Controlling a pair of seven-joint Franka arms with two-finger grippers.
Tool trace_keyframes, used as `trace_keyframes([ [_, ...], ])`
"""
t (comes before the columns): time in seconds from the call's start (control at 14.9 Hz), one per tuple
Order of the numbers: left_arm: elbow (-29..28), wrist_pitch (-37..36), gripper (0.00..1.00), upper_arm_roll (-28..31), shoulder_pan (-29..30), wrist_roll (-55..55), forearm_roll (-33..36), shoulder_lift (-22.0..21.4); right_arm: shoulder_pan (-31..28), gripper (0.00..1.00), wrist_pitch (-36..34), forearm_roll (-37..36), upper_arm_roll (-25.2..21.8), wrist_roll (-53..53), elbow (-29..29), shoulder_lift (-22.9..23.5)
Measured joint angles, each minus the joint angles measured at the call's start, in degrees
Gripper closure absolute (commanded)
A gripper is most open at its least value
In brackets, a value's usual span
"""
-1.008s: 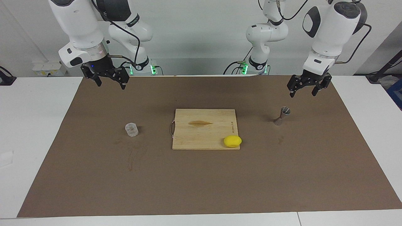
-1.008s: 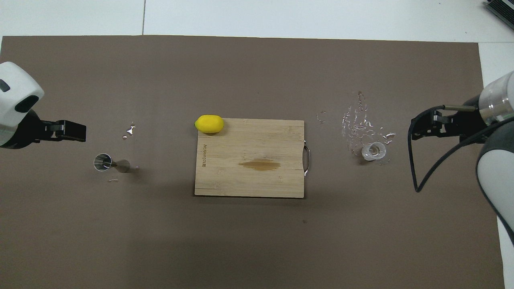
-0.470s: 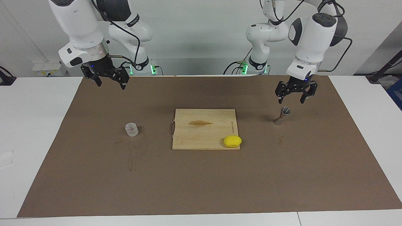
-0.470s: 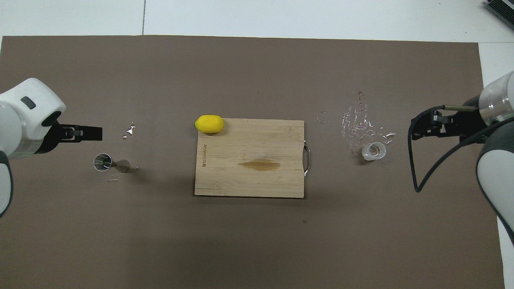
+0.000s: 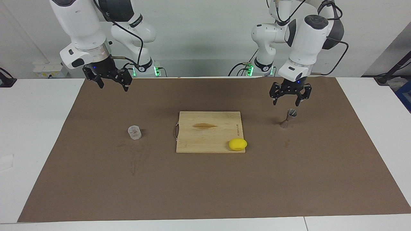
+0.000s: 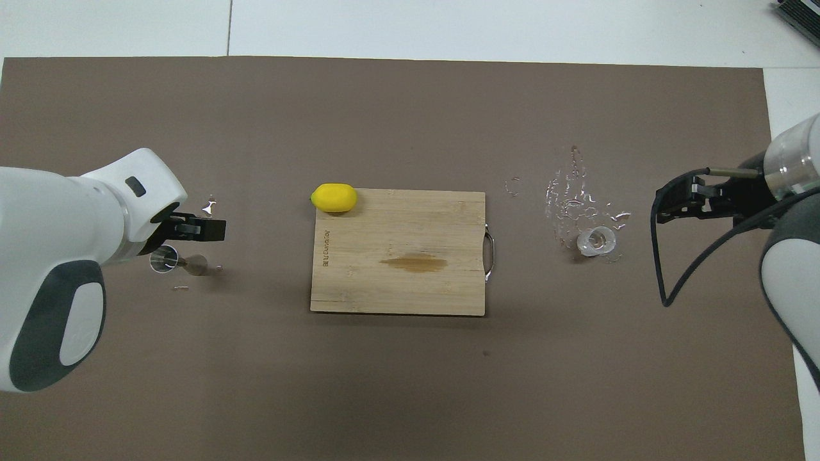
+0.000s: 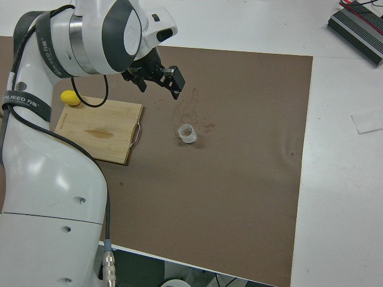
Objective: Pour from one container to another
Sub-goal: 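Lower the open left gripper around the metal cup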
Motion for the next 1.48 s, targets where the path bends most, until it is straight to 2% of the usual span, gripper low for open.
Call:
trace_keyframes([
  [0.2,-0.01,-1.45,0.00,-0.04,-1.83,-0.59,-2.19,0.00,0.00,0.00,0.00,0.00,0.00,0.00,0.00,0.00],
  [0.54,-0.01,-3.54,0.00,1.37,-0.86,0.22,-4.92,0.33,0.00,0.00,0.00,0.00,0.00,0.00,0.00,0.00],
  [1.08,0.01,-5.87,0.00,1.89,8.76,34.03,-24.57,2.91,0.00,0.00,0.00,0.00,0.00,0.00,0.00,0.00],
  [1.48,2.23,-10.37,0.00,1.91,13.74,51.17,-33.11,6.95,0.00,0.00,0.00,0.00,0.00,0.00,0.00,0.00],
])
